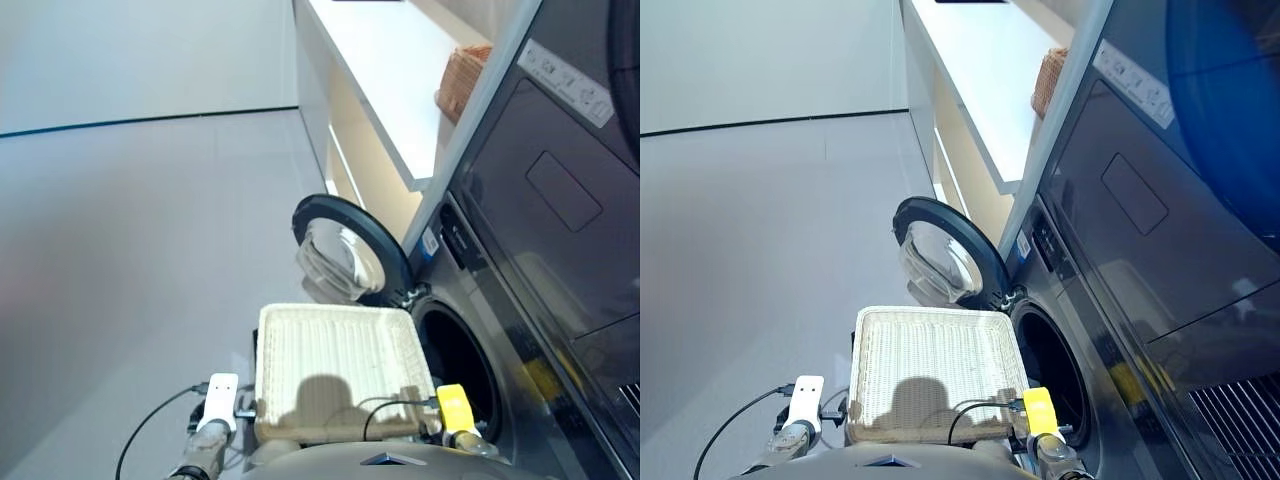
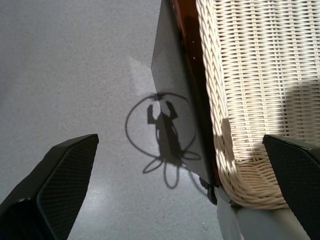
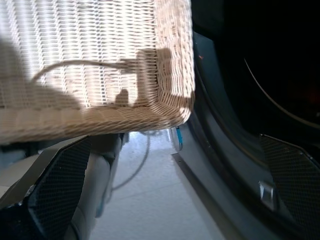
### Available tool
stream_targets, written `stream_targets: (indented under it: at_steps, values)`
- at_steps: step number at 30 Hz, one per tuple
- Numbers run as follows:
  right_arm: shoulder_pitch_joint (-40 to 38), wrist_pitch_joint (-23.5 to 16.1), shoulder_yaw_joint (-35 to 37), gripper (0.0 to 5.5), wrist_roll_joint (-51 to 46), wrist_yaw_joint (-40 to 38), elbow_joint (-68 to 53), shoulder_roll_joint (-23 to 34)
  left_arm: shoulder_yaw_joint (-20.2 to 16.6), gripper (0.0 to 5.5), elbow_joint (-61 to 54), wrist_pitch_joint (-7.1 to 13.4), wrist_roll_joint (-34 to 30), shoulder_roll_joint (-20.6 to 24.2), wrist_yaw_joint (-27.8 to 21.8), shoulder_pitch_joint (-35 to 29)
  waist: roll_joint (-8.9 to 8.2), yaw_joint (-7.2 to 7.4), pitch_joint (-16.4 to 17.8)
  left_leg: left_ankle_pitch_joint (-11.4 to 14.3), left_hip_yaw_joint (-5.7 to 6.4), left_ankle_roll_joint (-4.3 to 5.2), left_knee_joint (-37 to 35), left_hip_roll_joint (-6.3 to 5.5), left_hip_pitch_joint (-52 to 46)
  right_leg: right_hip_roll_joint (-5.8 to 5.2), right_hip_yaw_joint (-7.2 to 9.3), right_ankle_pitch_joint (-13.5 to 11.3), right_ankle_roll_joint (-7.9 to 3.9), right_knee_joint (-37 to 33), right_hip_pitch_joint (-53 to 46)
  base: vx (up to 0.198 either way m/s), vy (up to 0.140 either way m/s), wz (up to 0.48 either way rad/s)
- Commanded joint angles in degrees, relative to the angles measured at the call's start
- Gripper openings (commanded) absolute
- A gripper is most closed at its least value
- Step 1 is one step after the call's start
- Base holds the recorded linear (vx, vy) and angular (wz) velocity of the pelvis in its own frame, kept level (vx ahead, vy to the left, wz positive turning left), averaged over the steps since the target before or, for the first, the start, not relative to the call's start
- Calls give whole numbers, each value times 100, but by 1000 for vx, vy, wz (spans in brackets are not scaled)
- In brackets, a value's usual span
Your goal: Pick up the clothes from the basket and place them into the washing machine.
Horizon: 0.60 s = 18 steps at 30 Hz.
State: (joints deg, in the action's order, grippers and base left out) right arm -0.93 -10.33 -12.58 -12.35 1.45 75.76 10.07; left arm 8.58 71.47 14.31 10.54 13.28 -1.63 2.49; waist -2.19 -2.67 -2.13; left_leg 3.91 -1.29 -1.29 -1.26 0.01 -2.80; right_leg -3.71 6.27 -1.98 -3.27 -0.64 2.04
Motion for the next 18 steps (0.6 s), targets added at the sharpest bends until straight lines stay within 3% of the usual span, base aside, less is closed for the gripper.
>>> stream_targets:
  at_steps: [1, 5, 18]
  values:
    - [14, -7, 109, 550, -404, 121, 203, -70, -265, 550, 264, 69, -52, -132, -29, -233, 47, 81, -99, -656, -249, 211, -374, -249, 280, 119, 131, -265, -234, -182, -82, 0, 0, 0]
    - [-29, 11, 140, 550, -497, 141, 299, -103, -246, 550, 343, 54, -129, -143, -38, -207, 53, 124, -150, -656, -268, 242, -374, -227, 255, 131, 108, -271, -222, -224, -122, 0, 0, 0]
    - [92, 43, -155, 550, -181, 22, 217, -131, -134, 550, 295, -12, -34, -250, -53, -217, 57, 123, -174, -607, -232, 216, -374, -204, 81, 127, 85, -247, -223, -221, -284, 0, 0, 0]
